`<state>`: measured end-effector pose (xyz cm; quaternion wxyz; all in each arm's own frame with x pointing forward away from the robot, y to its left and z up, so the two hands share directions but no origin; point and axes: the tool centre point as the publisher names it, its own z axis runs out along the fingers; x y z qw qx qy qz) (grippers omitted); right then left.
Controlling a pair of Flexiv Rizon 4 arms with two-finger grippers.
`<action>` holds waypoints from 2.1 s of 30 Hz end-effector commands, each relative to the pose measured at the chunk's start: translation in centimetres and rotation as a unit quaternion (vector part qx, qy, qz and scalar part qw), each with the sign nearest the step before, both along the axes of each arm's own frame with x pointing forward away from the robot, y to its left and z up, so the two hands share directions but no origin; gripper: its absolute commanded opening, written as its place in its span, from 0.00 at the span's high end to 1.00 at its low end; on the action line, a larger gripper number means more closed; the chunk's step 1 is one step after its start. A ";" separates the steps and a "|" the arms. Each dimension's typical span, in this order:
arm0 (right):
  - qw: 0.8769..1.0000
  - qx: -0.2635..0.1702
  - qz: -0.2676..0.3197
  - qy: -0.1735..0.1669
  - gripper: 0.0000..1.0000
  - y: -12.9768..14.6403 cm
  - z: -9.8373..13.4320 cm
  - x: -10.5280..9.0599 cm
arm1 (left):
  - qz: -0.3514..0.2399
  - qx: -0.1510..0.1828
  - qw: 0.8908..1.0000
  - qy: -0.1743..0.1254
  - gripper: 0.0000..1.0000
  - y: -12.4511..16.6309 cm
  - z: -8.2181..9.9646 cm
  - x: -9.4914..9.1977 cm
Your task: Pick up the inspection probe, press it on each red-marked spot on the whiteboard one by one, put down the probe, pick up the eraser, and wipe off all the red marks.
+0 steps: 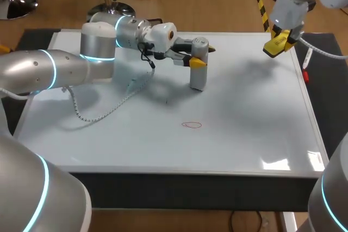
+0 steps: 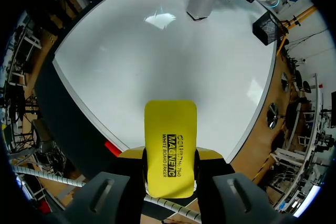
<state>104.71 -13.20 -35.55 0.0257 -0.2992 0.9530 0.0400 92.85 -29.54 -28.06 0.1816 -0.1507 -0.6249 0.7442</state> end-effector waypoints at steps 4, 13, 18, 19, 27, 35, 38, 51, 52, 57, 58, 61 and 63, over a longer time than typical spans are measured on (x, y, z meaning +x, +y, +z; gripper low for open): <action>1.000 -0.002 0.001 0.002 1.00 0.0 0.1 0.1 | 0.005 0.001 1.000 -0.002 1.00 0.2 0.1 -0.1; 1.000 -0.002 0.001 0.002 1.00 0.0 0.1 0.1 | 0.026 -0.008 1.000 -0.012 1.00 2.5 3.2 0.3; 1.000 -0.002 0.001 0.002 1.00 0.0 0.1 0.1 | 0.046 -0.017 0.999 -0.018 1.00 5.0 4.4 0.9; 1.000 -0.002 0.001 0.002 1.00 0.0 0.1 0.1 | 0.051 -0.015 0.998 -0.019 1.00 5.5 4.5 1.0; 1.000 -0.002 0.001 0.002 1.00 0.0 0.1 0.1 | 0.089 -0.008 0.996 -0.022 1.00 10.1 4.7 2.1; 1.000 -0.002 0.001 0.002 1.00 0.0 0.1 0.1 | 0.134 0.008 0.990 -0.033 1.00 15.8 4.8 3.5; 1.000 -0.002 0.001 0.002 1.00 0.0 0.1 0.1 | 0.153 0.012 0.987 -0.035 1.00 18.1 4.8 3.9; 1.000 -0.002 0.001 0.002 1.00 0.0 0.1 0.1 | 0.225 0.020 0.973 -0.040 1.00 25.8 4.7 5.7; 1.000 -0.002 0.001 0.002 1.00 0.0 0.1 0.1 | 0.226 0.021 0.973 -0.041 1.00 26.1 4.7 5.8; 1.000 -0.002 0.001 0.002 1.00 0.0 0.1 0.1 | 0.234 0.017 0.971 -0.040 1.00 26.9 4.6 5.8; 1.000 -0.002 0.001 0.002 1.00 0.0 0.1 0.1 | 0.236 0.017 0.971 -0.038 1.00 26.9 4.6 5.8; 1.000 -0.002 0.001 0.002 1.00 0.0 0.1 0.1 | 0.239 0.015 0.970 -0.036 1.00 27.2 4.5 5.8; 1.000 -0.002 0.001 0.002 1.00 0.0 0.1 0.1 | 0.240 0.012 0.970 -0.036 1.00 27.6 4.6 5.6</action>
